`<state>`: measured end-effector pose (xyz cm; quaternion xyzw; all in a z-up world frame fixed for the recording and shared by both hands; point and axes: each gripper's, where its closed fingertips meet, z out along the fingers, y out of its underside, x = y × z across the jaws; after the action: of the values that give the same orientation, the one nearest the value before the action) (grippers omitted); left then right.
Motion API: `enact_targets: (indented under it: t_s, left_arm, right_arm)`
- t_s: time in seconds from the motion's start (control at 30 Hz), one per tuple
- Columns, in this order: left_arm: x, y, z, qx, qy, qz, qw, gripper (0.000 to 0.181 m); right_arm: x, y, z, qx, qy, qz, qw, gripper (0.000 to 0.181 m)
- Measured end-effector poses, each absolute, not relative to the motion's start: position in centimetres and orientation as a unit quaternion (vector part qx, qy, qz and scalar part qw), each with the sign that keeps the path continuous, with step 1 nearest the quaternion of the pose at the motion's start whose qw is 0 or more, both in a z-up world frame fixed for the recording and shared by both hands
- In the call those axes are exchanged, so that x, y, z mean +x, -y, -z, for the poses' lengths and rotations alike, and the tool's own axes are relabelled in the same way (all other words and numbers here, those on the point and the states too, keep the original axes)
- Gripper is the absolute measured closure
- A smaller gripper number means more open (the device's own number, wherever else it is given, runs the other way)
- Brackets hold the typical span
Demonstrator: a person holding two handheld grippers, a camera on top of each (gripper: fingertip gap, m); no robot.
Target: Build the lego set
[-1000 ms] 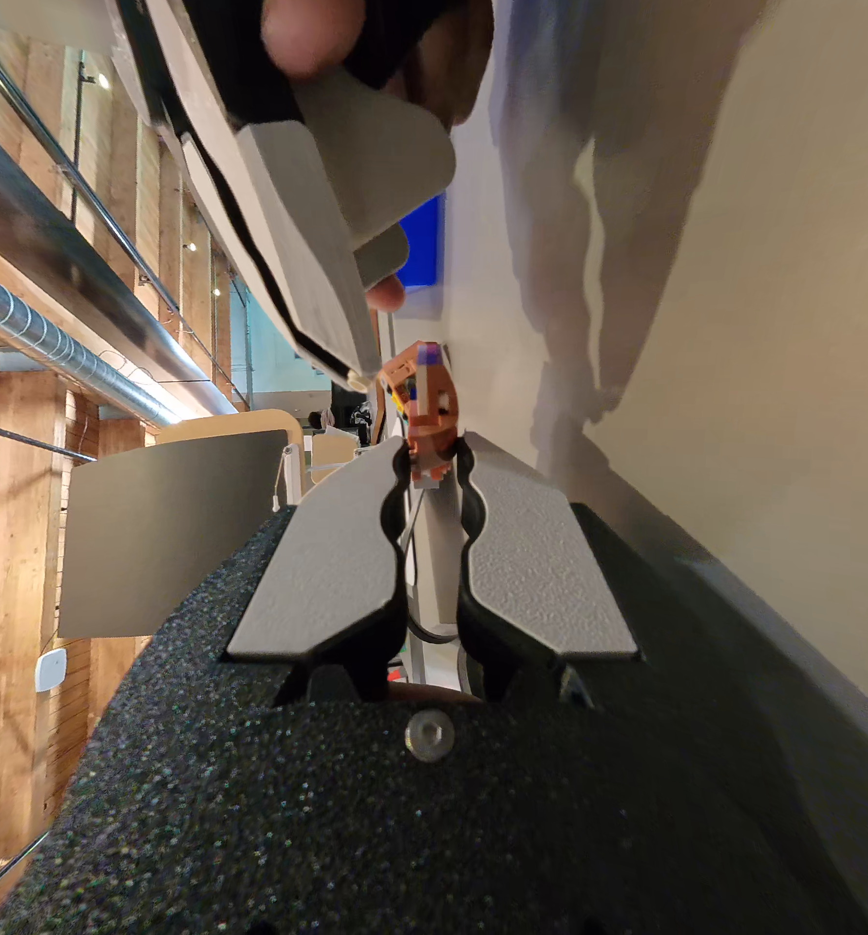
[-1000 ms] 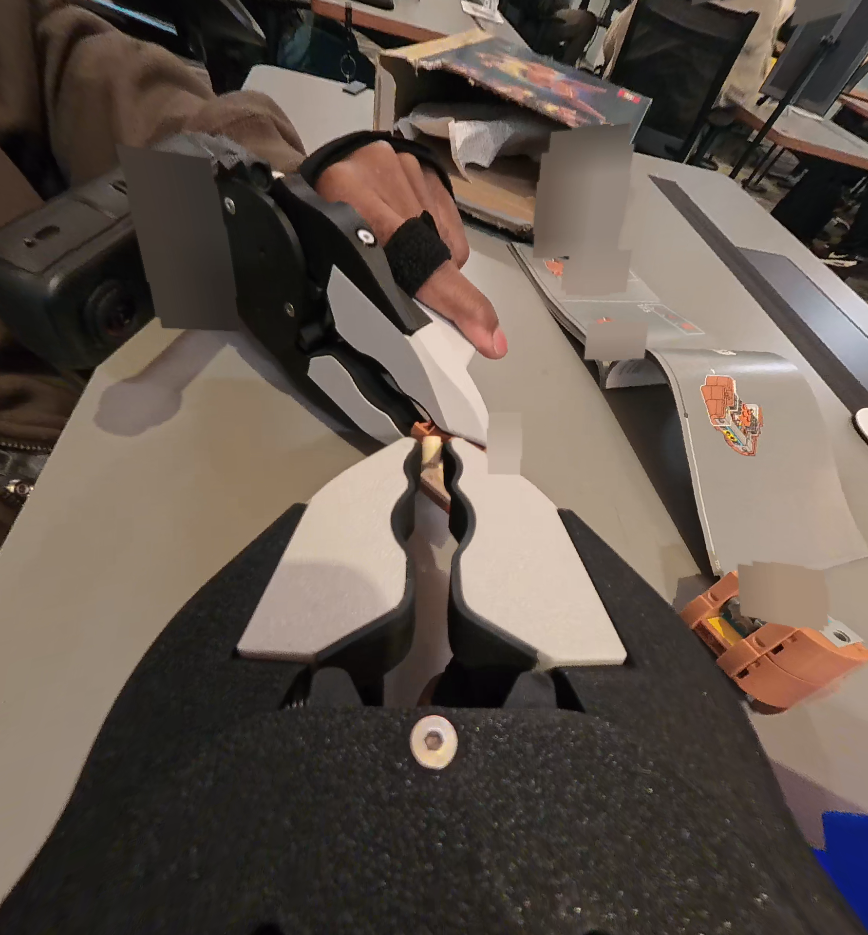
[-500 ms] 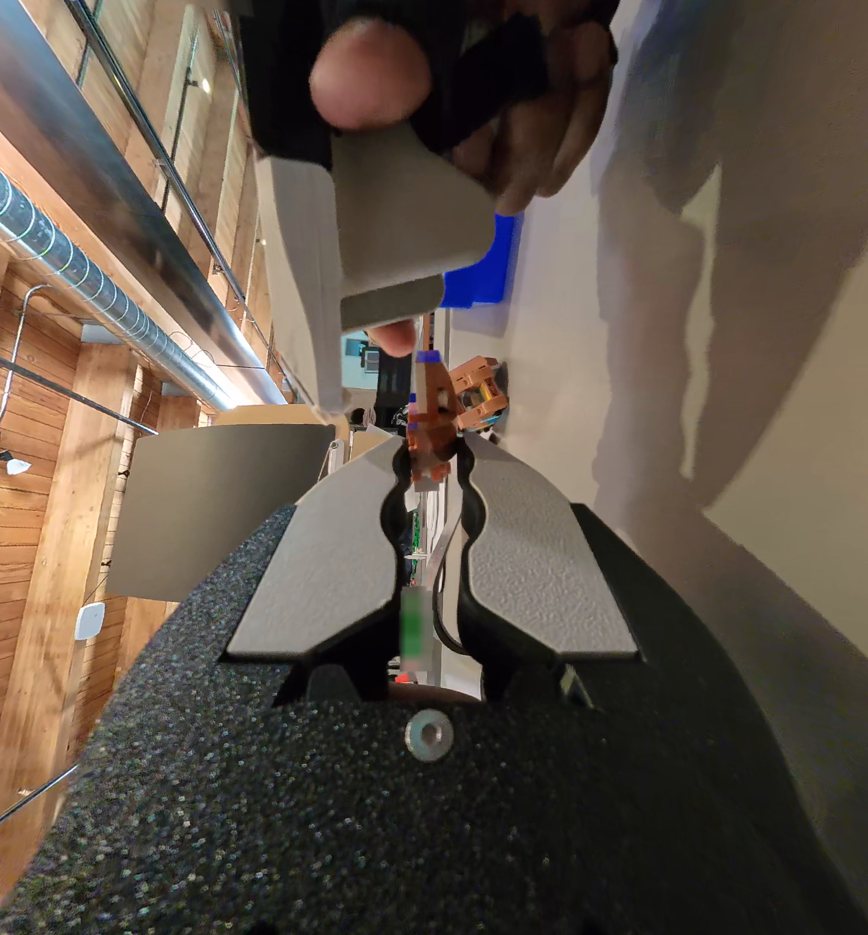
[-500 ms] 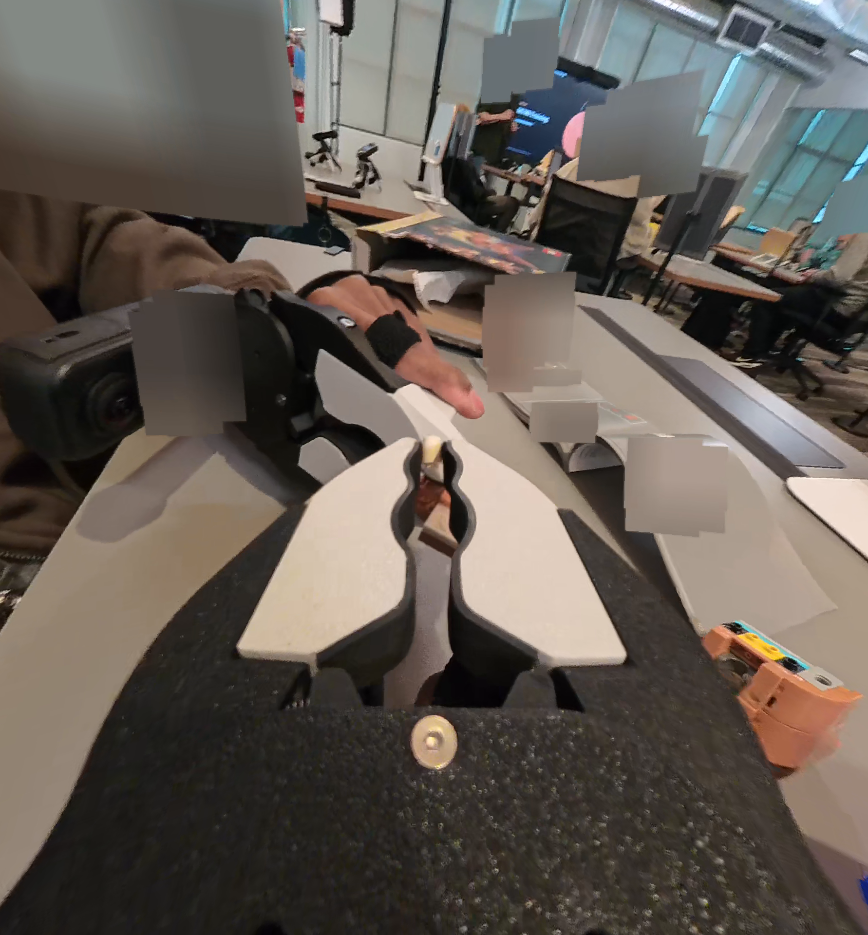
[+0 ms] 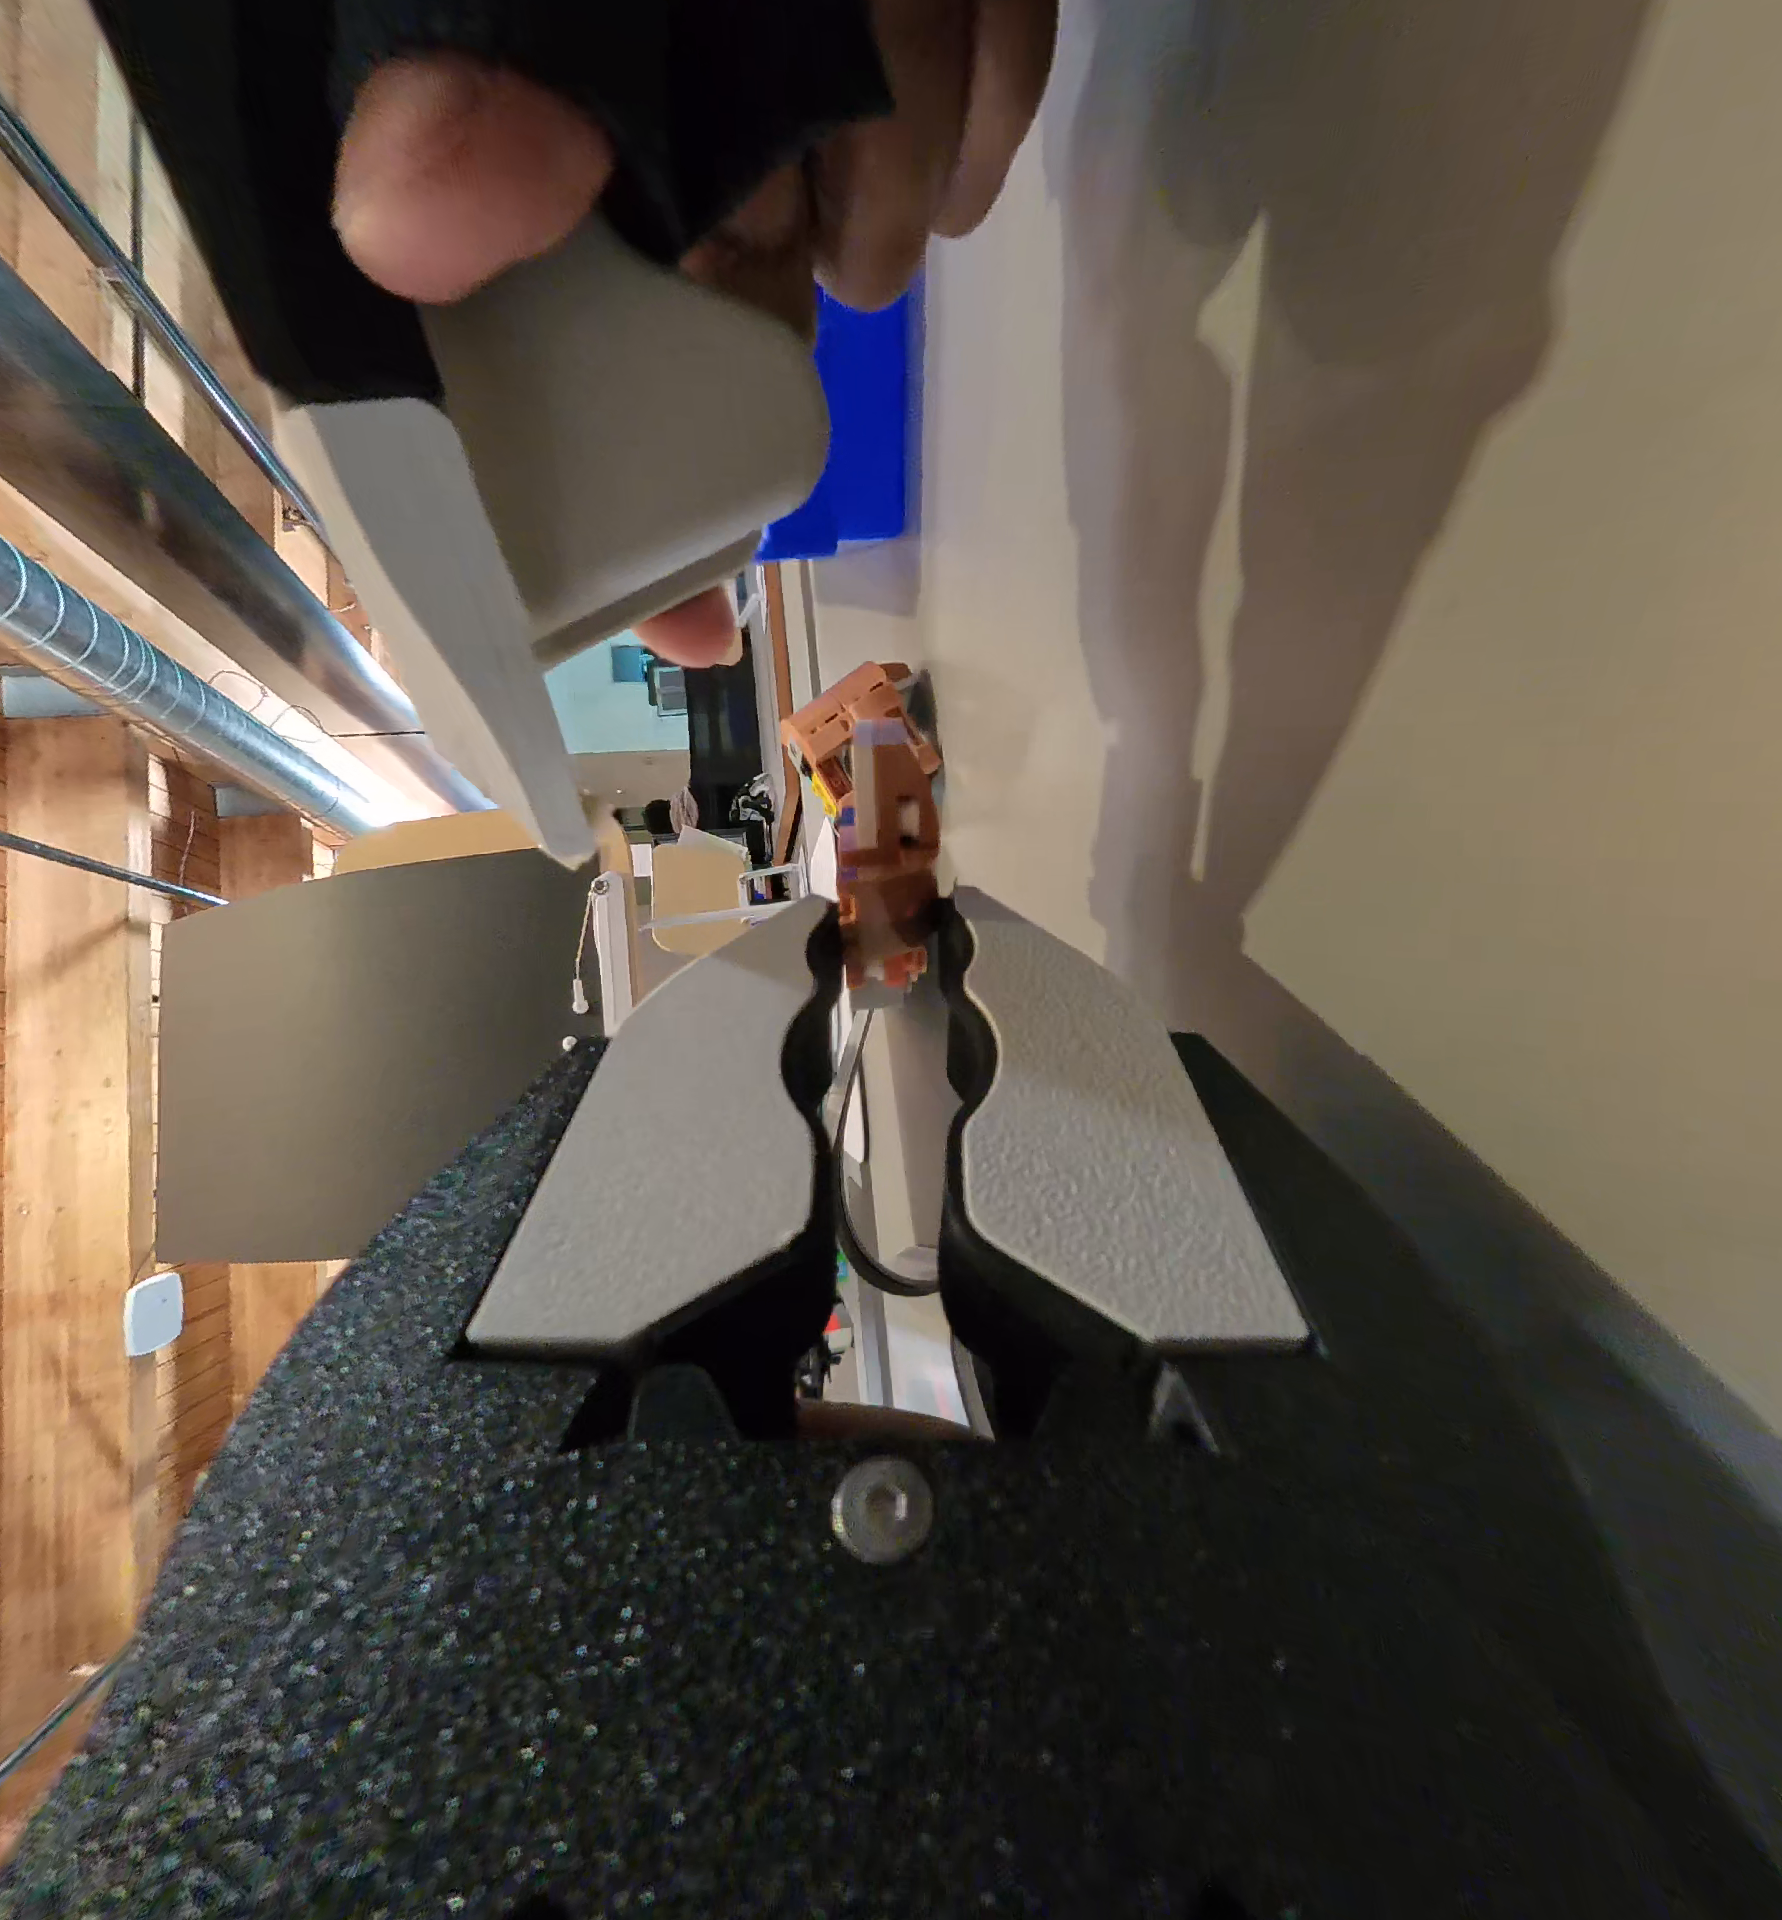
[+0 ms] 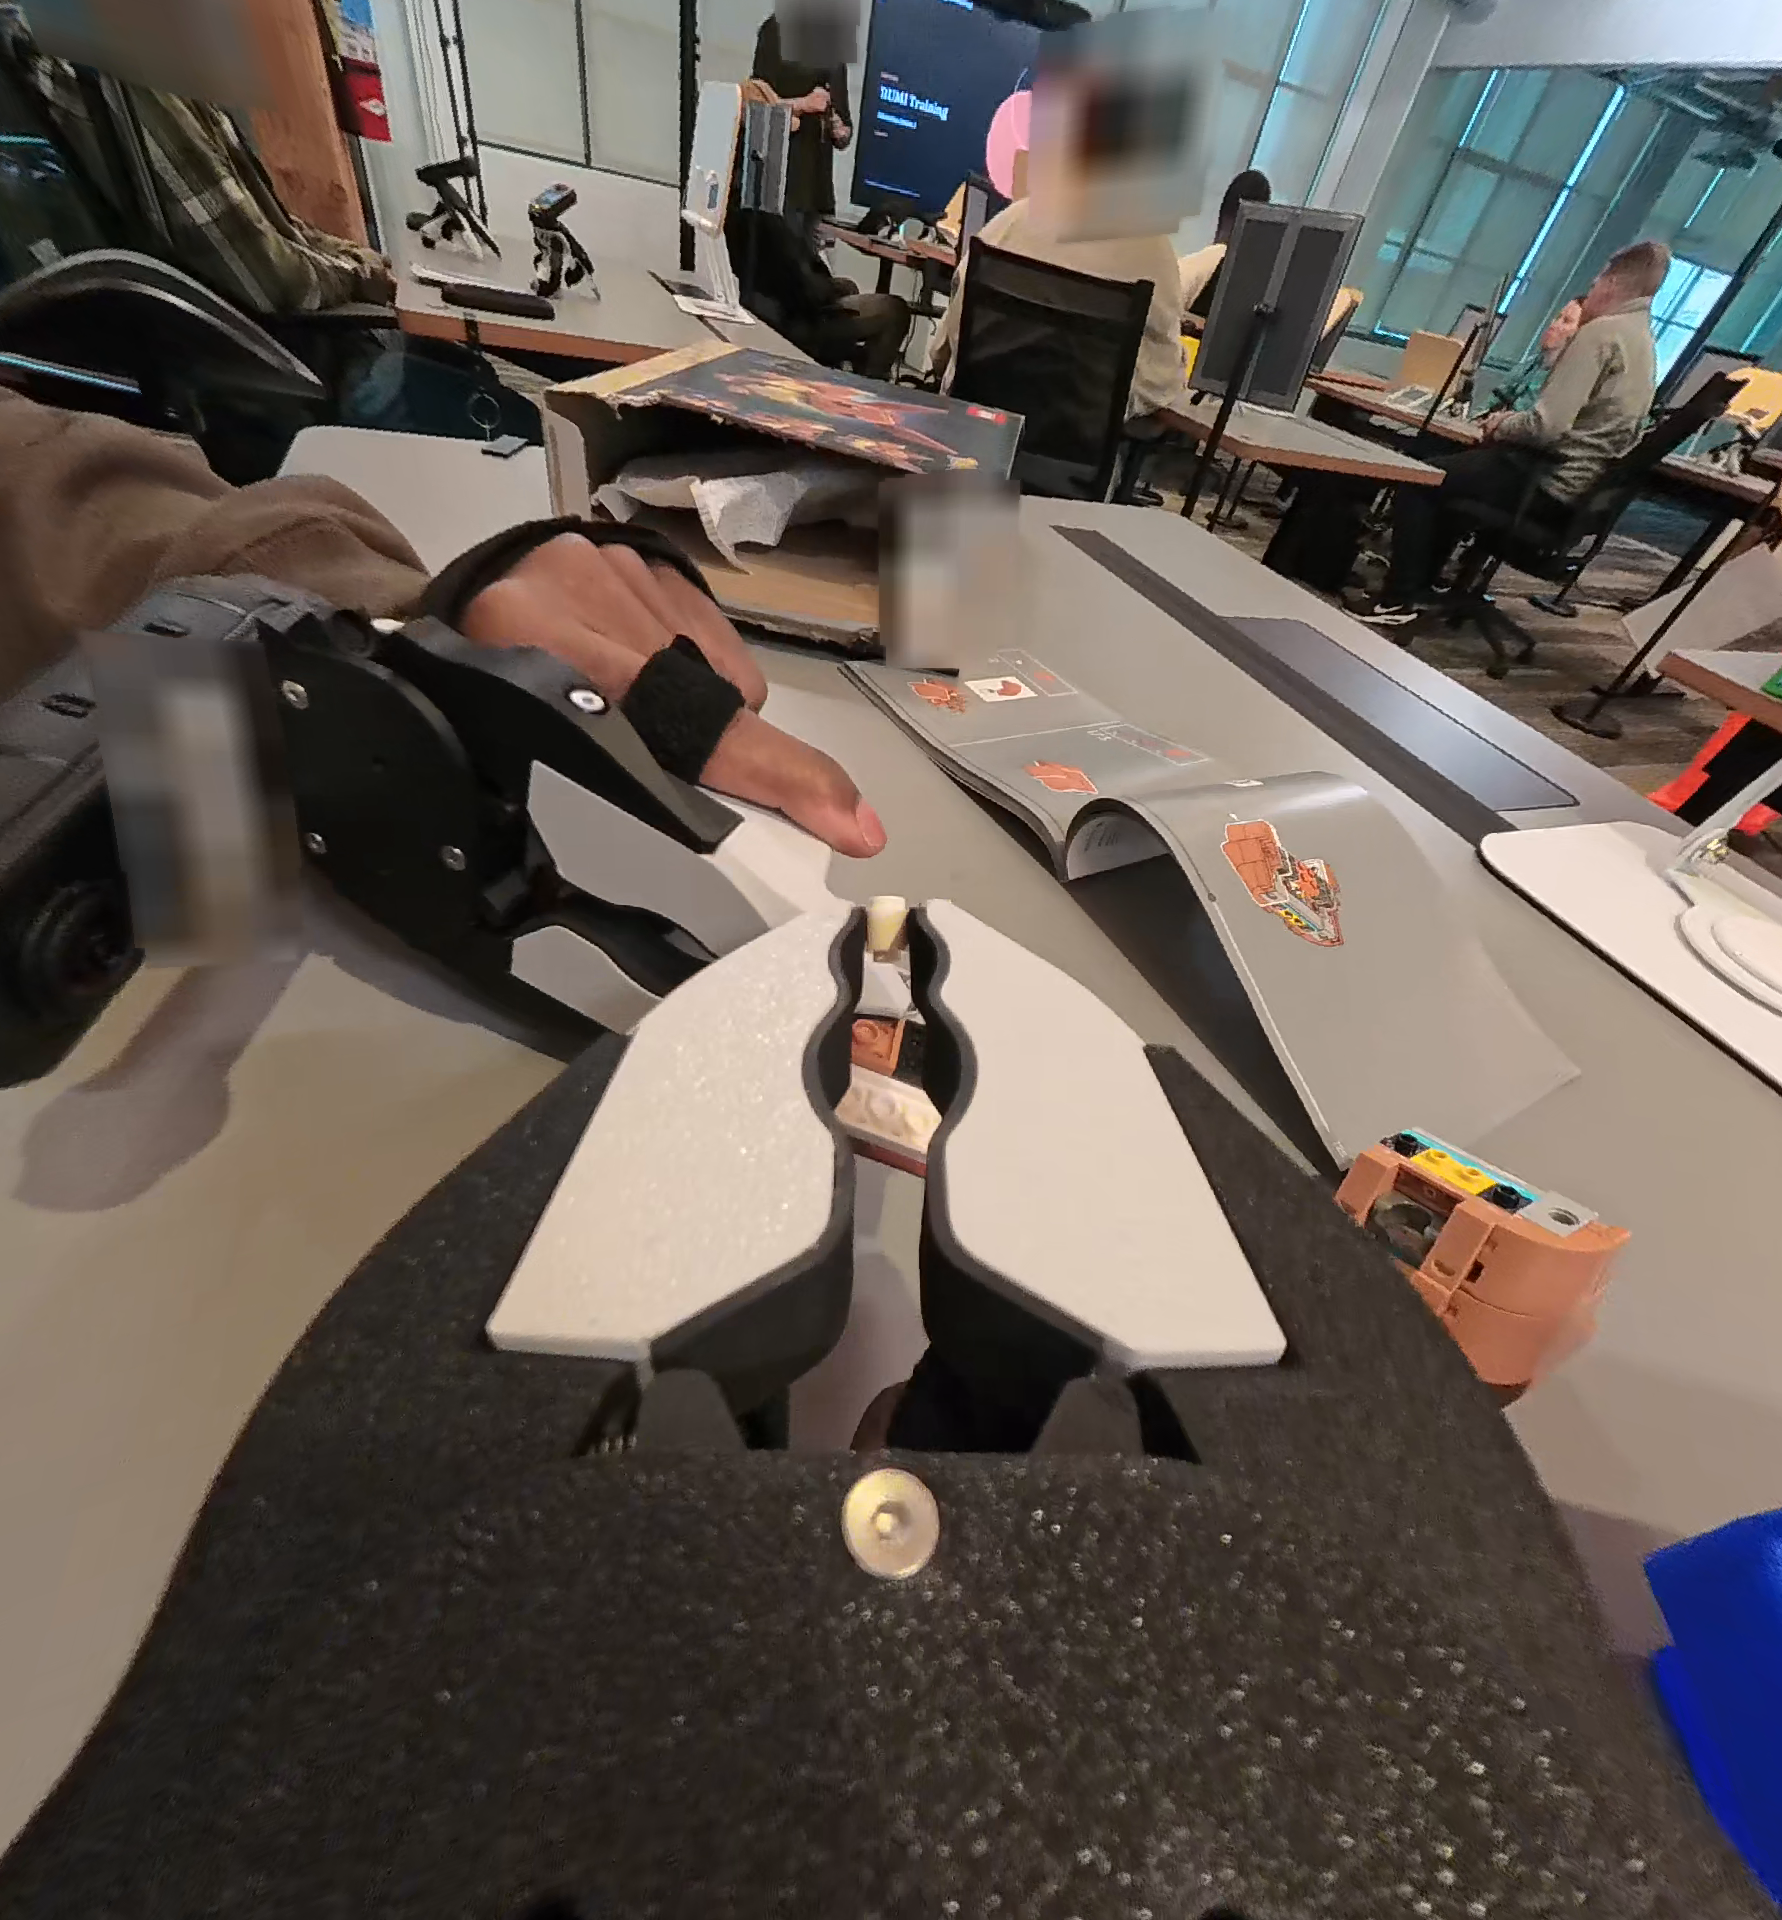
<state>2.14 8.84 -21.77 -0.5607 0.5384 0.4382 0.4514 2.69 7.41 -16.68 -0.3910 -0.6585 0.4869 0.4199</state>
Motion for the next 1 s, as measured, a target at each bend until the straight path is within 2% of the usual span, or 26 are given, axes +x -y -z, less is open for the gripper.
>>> enact_targets:
  t_s: [0.4, 0.7, 1.0]
  left_arm:
    - [0.9, -8.3, 24.6, -0.562, -0.615, -0.441, 0.336, 0.164]
    - [1.1, -7.5, 24.8, -0.569, -0.633, -0.403, 0.336, 0.162]
    - [1.6, -5.7, 24.2, -0.587, -0.641, -0.327, 0.372, 0.141]
  right_arm:
    - [2.4, -7.5, 16.9, -0.398, 0.656, -0.485, 0.419, 0.173]
    - [2.3, -7.4, 17.1, -0.403, 0.656, -0.489, 0.410, 0.173]
    - [2.4, -7.4, 16.7, -0.398, 0.651, -0.497, 0.414, 0.173]
